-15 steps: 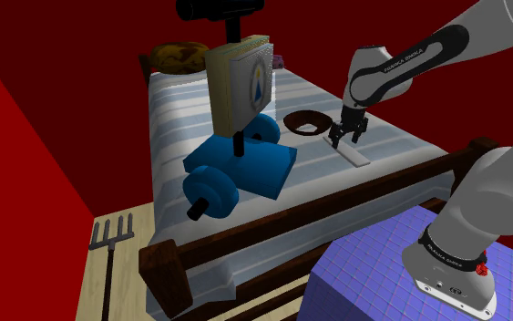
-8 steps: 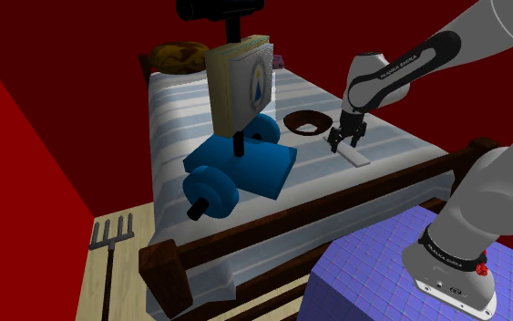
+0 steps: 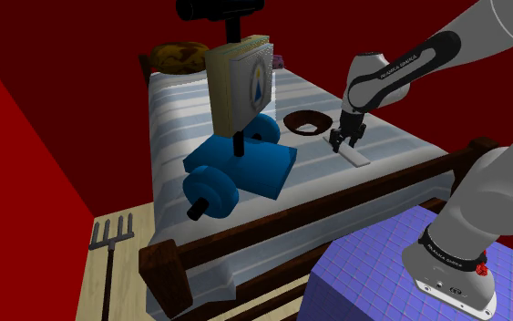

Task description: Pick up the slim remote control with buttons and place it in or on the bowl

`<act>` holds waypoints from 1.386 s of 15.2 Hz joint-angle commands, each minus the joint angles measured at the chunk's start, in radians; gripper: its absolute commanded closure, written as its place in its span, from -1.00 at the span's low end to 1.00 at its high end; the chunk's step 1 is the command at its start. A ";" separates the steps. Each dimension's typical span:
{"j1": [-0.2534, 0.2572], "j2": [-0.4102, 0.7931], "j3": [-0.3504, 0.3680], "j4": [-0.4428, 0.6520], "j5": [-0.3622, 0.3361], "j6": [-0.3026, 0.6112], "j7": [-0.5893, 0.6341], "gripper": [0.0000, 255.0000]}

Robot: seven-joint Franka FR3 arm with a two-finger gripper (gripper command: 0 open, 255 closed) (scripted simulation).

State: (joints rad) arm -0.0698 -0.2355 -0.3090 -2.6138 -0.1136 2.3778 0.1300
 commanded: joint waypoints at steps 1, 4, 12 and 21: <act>0.000 0.000 0.000 0.000 0.000 0.000 0.000 1.00; 0.000 0.000 0.000 0.000 0.000 0.000 0.000 1.00; -0.005 -0.072 0.012 0.041 -0.012 -0.112 0.011 1.00; -0.007 -0.143 0.028 0.110 -0.016 -0.251 0.018 1.00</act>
State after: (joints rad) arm -0.0767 -0.3720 -0.2824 -2.5135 -0.1295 2.1430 0.1484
